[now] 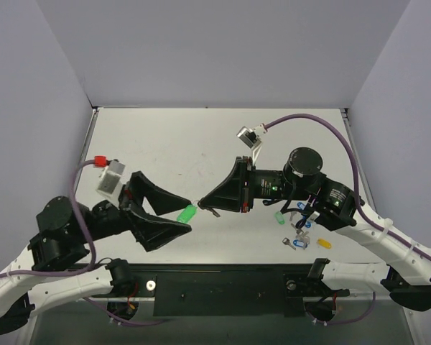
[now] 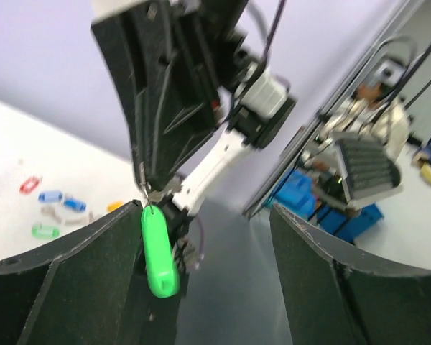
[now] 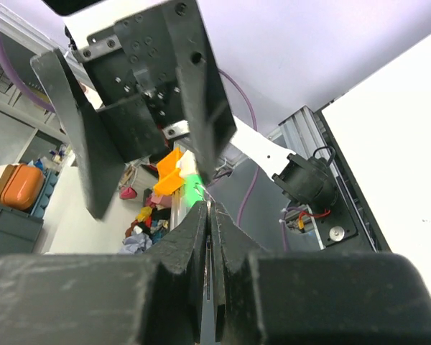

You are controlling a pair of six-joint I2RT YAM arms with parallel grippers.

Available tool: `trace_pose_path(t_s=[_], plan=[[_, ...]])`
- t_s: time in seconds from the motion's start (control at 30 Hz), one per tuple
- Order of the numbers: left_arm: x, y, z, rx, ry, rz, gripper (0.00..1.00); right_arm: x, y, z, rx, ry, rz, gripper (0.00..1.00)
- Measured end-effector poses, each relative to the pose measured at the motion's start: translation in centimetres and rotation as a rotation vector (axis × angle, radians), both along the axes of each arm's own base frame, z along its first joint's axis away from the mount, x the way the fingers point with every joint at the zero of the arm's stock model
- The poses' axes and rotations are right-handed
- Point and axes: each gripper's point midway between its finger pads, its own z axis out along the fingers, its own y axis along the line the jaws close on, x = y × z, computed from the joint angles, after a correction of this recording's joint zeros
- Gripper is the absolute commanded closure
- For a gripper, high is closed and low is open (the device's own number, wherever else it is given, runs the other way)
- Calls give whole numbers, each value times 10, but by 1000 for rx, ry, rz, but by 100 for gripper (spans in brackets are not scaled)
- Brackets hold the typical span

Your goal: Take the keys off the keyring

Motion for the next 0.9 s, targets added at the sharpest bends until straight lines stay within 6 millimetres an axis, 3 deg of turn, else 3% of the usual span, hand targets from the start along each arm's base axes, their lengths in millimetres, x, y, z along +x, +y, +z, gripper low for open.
trace_pose_path(t_s=[0.17,0.47,0.9], plan=[[-5,24,37,-213,-30,29,27,0,2,8,33,-13,-3,100],[10,14,20,-280,24,67,36,-2,4,22,99,-16,-7,100],[15,22,39,-375,21,100,45,-7,-2,33,138,-28,-6,100]])
